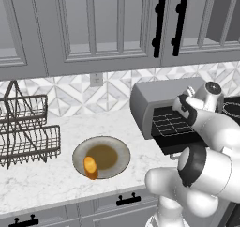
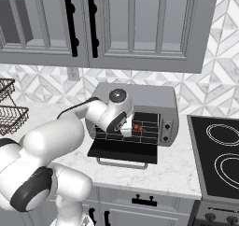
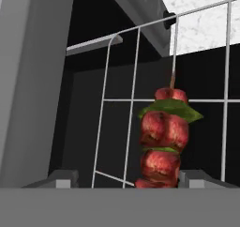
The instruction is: Pick up the kebab skewer and baguette bread, and place them inside the toaster oven. Close the toaster oven door and start by setting the timer.
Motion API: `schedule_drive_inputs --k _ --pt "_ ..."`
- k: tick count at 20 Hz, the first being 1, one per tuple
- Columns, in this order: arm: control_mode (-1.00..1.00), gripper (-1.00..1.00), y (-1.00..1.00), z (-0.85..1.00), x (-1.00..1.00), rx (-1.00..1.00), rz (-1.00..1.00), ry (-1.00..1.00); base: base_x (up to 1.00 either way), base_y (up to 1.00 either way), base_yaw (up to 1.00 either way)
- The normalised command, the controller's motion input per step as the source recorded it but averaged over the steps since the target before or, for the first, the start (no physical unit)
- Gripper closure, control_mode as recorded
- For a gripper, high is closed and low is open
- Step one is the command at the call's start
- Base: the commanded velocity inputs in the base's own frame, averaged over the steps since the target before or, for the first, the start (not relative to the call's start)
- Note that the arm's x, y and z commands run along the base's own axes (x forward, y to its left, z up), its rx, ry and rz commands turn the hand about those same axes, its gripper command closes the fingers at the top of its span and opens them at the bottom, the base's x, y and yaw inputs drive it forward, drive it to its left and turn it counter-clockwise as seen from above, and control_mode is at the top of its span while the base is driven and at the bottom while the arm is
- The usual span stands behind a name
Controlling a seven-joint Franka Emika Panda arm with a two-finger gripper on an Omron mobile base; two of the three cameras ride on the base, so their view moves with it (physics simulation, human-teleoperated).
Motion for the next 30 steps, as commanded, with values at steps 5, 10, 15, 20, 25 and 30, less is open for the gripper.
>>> schedule_drive_inputs --k 5,10,15,20,25,30 --pt "-1.0 -1.0 0.0 0.1 0.0 0.0 0.0 0.0 0.0 0.0 0.0" --pt "-1.0 -1.0 0.0 0.45 0.04 0.0 0.02 0.13 0.0 0.0 0.0" --pt "-1.0 -1.0 -0.01 0.39 -0.01 0.0 0.15 0.12 0.0 0.0 0.0" --pt "-1.0 -1.0 0.04 0.1 -0.75 0.0 0.06 0.04 0.0 0.0 0.0" --pt "-1.0 -1.0 0.59 0.0 -0.88 0.0 0.0 0.05 0.0 0.0 0.0" --pt "-1.0 -1.0 1.0 0.0 -0.29 0.0 0.11 0.07 0.0 0.0 0.0"
